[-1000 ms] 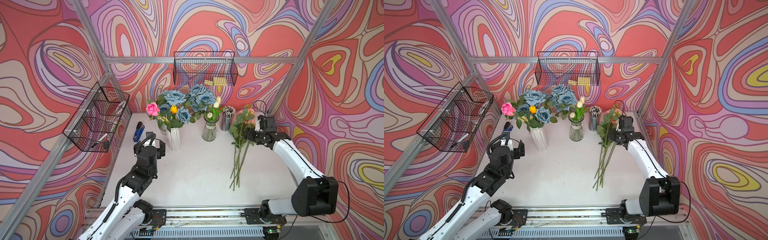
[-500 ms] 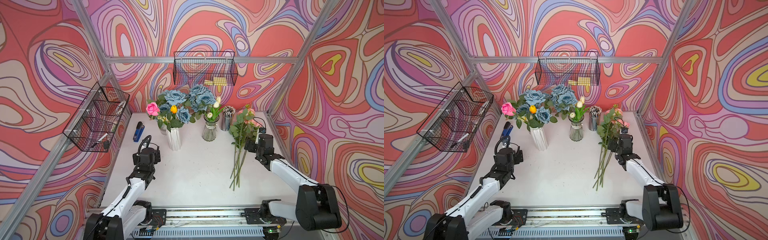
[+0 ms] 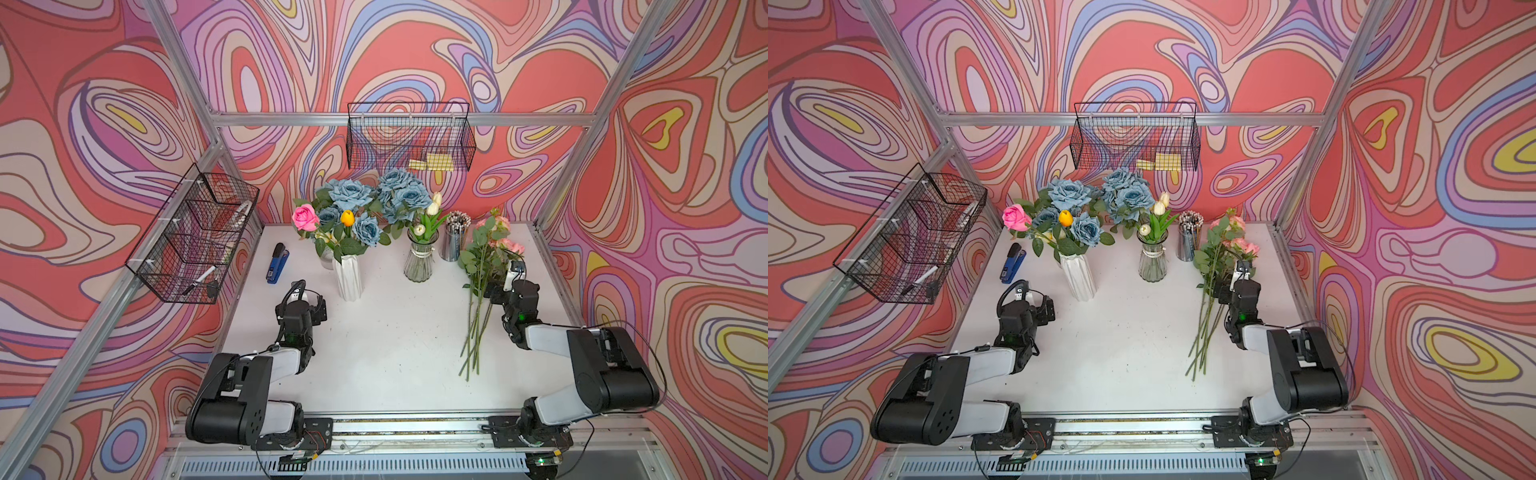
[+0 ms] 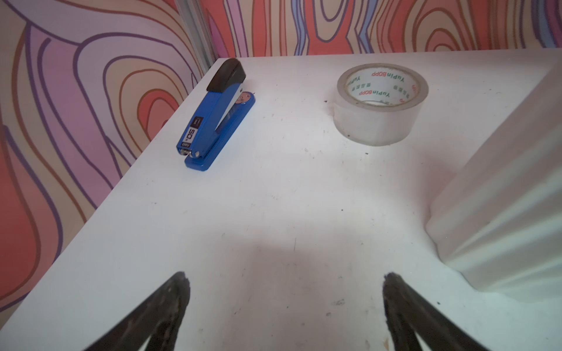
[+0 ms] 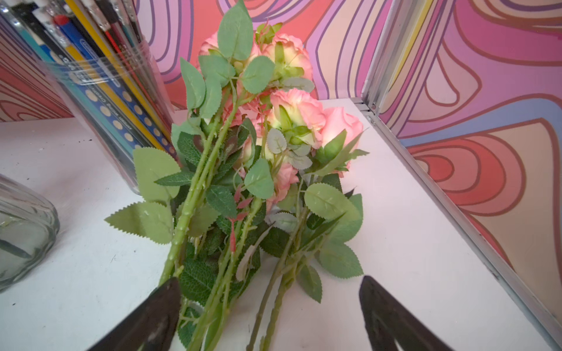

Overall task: Pick out pink flowers from the vase
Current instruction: Reset both arms

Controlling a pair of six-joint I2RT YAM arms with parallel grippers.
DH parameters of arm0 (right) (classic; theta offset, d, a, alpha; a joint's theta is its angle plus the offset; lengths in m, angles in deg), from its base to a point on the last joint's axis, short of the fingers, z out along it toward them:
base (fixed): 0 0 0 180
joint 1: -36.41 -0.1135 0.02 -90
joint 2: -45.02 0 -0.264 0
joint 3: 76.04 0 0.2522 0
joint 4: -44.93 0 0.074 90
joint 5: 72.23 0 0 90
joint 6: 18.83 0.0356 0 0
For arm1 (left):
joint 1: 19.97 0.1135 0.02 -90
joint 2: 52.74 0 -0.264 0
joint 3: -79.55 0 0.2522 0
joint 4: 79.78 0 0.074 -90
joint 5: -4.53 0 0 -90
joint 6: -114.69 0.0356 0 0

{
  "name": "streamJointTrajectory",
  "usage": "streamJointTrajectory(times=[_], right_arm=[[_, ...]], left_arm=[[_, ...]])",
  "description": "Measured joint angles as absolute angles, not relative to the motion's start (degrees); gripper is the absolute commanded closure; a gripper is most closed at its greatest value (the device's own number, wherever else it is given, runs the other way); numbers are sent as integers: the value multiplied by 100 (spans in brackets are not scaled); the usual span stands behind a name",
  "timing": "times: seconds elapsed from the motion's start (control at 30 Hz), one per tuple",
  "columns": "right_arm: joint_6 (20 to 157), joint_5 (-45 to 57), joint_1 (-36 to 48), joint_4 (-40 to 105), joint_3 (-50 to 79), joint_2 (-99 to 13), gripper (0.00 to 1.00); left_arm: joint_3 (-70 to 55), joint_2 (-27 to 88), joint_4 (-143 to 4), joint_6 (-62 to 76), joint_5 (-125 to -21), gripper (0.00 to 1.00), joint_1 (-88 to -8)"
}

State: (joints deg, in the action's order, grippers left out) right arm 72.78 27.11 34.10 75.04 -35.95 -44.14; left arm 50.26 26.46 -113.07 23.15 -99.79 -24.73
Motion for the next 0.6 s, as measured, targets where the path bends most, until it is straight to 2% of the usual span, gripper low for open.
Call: streamJointTrajectory(times=[0.23,0.4,0.43,0.6], right_arm=[[7138,2423,3408,8407,-3671,-5053,8],[7118,2346,3408,8628,-3695,-5188,8],[7118,2344,3410,8652,-3695,-5208,2],[7134,2394,3410,8687,-3689,-5227,2]], left_arm=[[5017,3413,-12138,2472,-9592,0,-2475],[4915,3553,-12142,2470,-9601,0,-2473],[4847,3553,-12100,2468,-9619,0,-2473],[4543,3555,-11980,2448,-9728,0,-2442]])
